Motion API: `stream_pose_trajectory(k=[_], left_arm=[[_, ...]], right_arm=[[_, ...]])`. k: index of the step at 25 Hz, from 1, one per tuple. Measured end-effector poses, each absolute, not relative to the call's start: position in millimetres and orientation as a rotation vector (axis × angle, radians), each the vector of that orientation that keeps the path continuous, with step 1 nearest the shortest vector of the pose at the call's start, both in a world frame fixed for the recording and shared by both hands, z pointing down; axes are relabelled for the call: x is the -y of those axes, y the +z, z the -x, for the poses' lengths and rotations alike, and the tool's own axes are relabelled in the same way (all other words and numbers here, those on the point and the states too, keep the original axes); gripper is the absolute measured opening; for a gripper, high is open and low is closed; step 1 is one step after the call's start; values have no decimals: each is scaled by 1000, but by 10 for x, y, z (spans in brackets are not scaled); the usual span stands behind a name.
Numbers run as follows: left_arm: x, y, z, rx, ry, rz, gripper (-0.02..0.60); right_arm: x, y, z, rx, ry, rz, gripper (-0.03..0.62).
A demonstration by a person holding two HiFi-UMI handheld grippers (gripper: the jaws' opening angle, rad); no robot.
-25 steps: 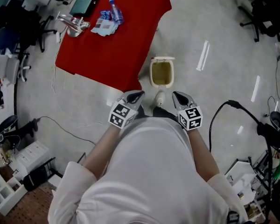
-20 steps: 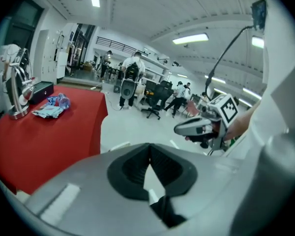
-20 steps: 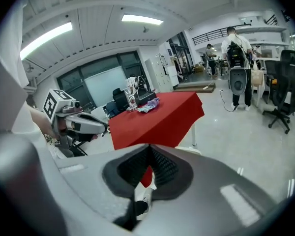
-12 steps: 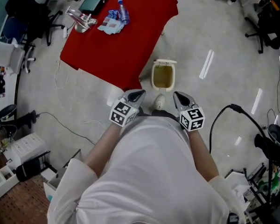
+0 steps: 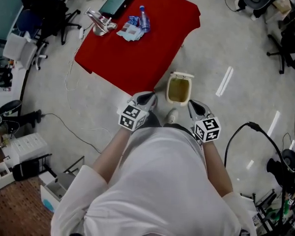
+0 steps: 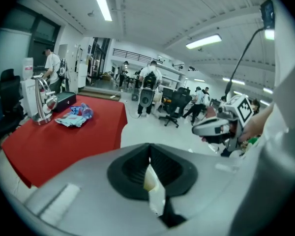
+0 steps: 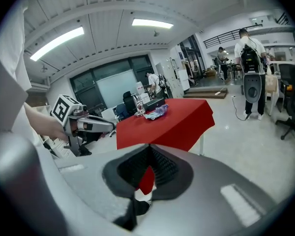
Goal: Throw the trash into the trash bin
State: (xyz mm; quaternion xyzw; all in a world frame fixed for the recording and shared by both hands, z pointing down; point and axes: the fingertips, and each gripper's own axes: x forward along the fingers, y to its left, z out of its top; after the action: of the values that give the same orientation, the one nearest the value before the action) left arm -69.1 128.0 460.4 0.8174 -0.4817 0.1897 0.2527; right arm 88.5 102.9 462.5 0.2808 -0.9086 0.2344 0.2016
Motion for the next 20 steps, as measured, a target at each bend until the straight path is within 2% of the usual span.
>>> stream_pose_trajectory(k=[20], left_arm=[[-295, 4741, 2232, 1336, 720, -2300, 73]], right_arm=[[-545, 4520, 119, 2500, 698, -882, 2]])
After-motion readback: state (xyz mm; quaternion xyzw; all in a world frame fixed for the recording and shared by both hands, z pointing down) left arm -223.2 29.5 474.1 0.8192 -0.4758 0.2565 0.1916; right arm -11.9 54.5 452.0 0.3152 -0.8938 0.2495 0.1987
